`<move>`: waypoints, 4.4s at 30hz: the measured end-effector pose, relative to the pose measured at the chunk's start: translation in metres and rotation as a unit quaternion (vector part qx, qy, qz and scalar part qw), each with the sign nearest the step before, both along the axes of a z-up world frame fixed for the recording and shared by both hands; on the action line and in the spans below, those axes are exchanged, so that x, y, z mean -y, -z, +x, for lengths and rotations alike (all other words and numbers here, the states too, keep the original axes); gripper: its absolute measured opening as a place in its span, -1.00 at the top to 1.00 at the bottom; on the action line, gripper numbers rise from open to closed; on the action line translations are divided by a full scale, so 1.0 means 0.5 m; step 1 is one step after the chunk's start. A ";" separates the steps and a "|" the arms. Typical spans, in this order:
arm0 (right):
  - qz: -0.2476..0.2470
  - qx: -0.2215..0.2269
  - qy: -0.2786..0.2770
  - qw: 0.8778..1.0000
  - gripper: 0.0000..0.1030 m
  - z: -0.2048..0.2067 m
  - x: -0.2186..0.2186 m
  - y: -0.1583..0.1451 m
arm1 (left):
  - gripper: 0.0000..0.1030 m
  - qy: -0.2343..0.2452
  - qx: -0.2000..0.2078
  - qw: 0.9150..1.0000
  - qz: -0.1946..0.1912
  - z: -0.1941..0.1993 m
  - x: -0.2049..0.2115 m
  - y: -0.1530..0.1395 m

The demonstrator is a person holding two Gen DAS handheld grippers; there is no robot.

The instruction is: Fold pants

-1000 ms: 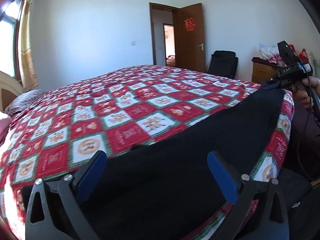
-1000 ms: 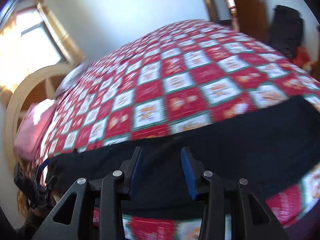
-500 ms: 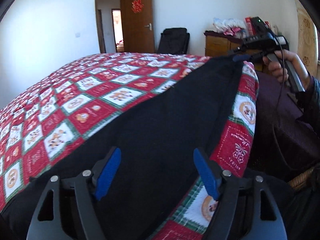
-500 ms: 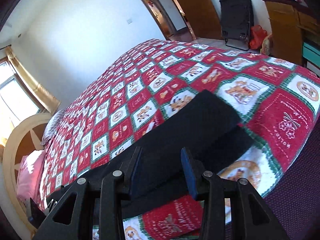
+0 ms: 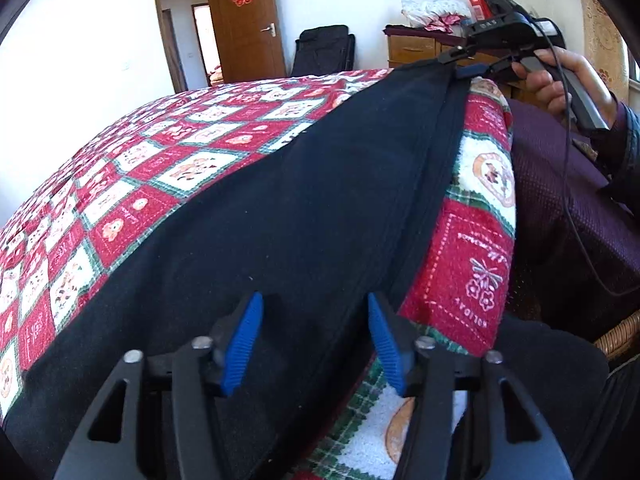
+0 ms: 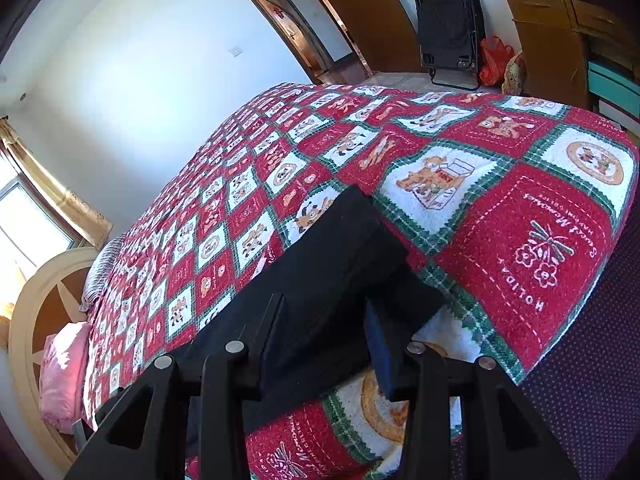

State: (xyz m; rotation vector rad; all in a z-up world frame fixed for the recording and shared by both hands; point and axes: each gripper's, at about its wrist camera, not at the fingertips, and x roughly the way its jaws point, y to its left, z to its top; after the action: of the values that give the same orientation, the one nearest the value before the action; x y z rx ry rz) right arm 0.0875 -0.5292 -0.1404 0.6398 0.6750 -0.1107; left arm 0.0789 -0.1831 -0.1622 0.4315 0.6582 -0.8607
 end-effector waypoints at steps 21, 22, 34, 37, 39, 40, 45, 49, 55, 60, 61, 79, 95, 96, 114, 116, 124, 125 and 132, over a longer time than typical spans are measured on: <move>0.013 0.018 0.032 0.999 0.87 0.024 0.050 0.003 | 0.87 0.004 -0.040 0.998 -0.048 0.018 -0.021 -0.005; 0.012 0.016 0.030 0.999 0.87 0.028 0.051 0.006 | 0.88 0.003 -0.036 0.998 -0.050 0.018 -0.024 -0.007; -0.033 0.086 -0.005 0.996 0.89 -0.027 0.020 -0.079 | 0.90 0.006 -0.030 0.994 -0.104 0.009 -0.070 -0.045; -0.043 0.058 0.003 0.997 0.89 -0.035 0.030 -0.054 | 0.90 0.019 -0.045 0.994 -0.094 0.006 -0.061 -0.028; -0.034 0.035 0.009 0.999 0.88 -0.035 0.047 -0.023 | 0.90 0.029 -0.049 0.996 -0.074 0.000 -0.046 -0.007; -0.029 0.026 0.008 0.999 0.88 -0.035 0.053 -0.011 | 0.90 0.033 -0.048 0.996 -0.067 -0.005 -0.042 -0.002; -0.026 0.030 0.001 0.999 0.88 -0.043 0.053 -0.013 | 0.90 0.038 -0.042 0.996 -0.069 -0.014 -0.045 -0.003; -0.048 0.001 0.003 0.999 0.88 -0.039 0.047 -0.012 | 0.90 0.042 -0.051 0.996 -0.060 -0.015 -0.044 0.010; -0.095 -0.022 0.053 0.994 0.34 -0.055 0.050 -0.040 | 0.69 0.031 -0.040 0.997 -0.066 -0.020 -0.056 0.000; -0.131 0.058 0.045 0.989 0.14 -0.080 -0.002 -0.109 | 0.04 0.015 -0.011 0.996 -0.085 -0.037 -0.092 -0.021; -0.120 0.074 0.026 0.990 0.14 -0.075 -0.012 -0.113 | -0.06 0.008 -0.008 0.996 -0.090 -0.036 -0.099 -0.024; -0.079 0.028 -0.071 0.994 0.07 0.037 -0.123 -0.055 | -0.28 -0.134 0.000 0.987 -0.084 0.029 -0.261 -0.006; -0.150 -0.051 -0.181 0.971 0.06 0.079 -0.339 0.050 | -0.31 -0.354 0.069 0.929 -0.078 0.043 -0.624 -0.054; -0.154 -0.052 -0.181 0.970 0.06 0.081 -0.342 0.050 | -0.31 -0.377 0.067 0.920 -0.082 0.043 -0.657 -0.053; -0.202 -0.039 -0.180 0.962 -0.07 0.074 -0.380 0.062 | -0.16 -0.438 -0.024 0.889 -0.133 0.070 -0.771 0.041; -0.203 -0.038 -0.179 0.962 -0.08 0.074 -0.381 0.063 | -0.16 -0.439 -0.029 0.887 -0.137 0.073 -0.770 0.041; -0.189 -0.025 -0.173 0.966 -0.09 0.072 -0.373 0.064 | 0.54 -0.417 -0.023 0.897 -0.147 0.066 -0.742 0.028; -0.189 -0.025 -0.173 0.966 -0.09 0.072 -0.373 0.065 | 0.55 -0.419 -0.030 0.893 -0.162 0.066 -0.750 0.029; -0.184 -0.014 -0.173 0.967 -0.09 0.064 -0.380 0.058 | 0.56 -0.433 -0.023 0.882 -0.183 0.058 -0.777 0.013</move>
State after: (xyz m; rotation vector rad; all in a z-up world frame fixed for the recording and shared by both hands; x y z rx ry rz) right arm 0.1194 -0.3390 -0.1696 0.1582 0.7605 0.0794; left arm 0.1081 0.2052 -0.1685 -0.2384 0.6253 -0.1202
